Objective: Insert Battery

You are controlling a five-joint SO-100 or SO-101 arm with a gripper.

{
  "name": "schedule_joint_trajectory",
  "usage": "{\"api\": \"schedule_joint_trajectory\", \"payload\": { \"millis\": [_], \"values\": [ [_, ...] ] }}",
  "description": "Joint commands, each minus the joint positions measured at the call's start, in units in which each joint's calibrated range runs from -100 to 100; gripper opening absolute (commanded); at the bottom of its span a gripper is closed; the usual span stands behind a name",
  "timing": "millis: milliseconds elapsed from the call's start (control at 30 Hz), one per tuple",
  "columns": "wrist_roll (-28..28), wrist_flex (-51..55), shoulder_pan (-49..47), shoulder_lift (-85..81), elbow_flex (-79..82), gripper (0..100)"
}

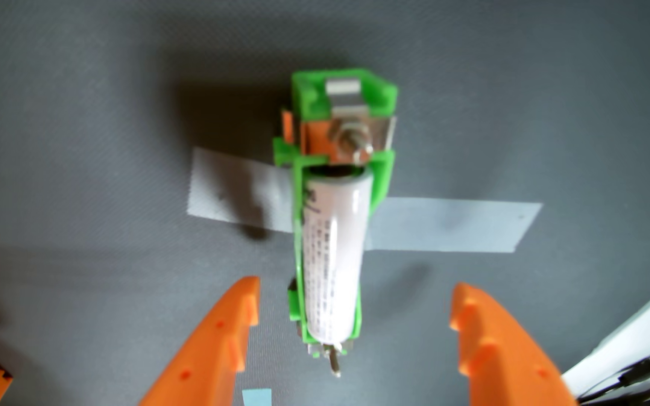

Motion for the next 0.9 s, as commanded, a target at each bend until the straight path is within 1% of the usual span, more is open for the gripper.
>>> {"api": "schedule_joint_trajectory", "payload": {
  "millis": [0, 67, 367, 467, 600, 633, 700, 867],
  "values": [
    [0.2, 0.3, 0.3, -0.8, -0.2, 29],
    [0.0, 0.4, 0.3, -1.1, -0.2, 29],
    [-0.1, 7.5, 1.6, -8.7, -1.8, 29],
    [0.2, 7.4, 4.4, -9.5, -1.8, 22],
    [0.1, 7.1, 6.6, -9.8, -1.9, 4],
    [-0.1, 7.0, 6.6, -9.8, -1.9, 1],
    [0.4, 6.3, 6.0, -9.3, -2.3, 2],
    [0.5, 3.0, 5.3, -9.3, -2.5, 2]
  ]
}}
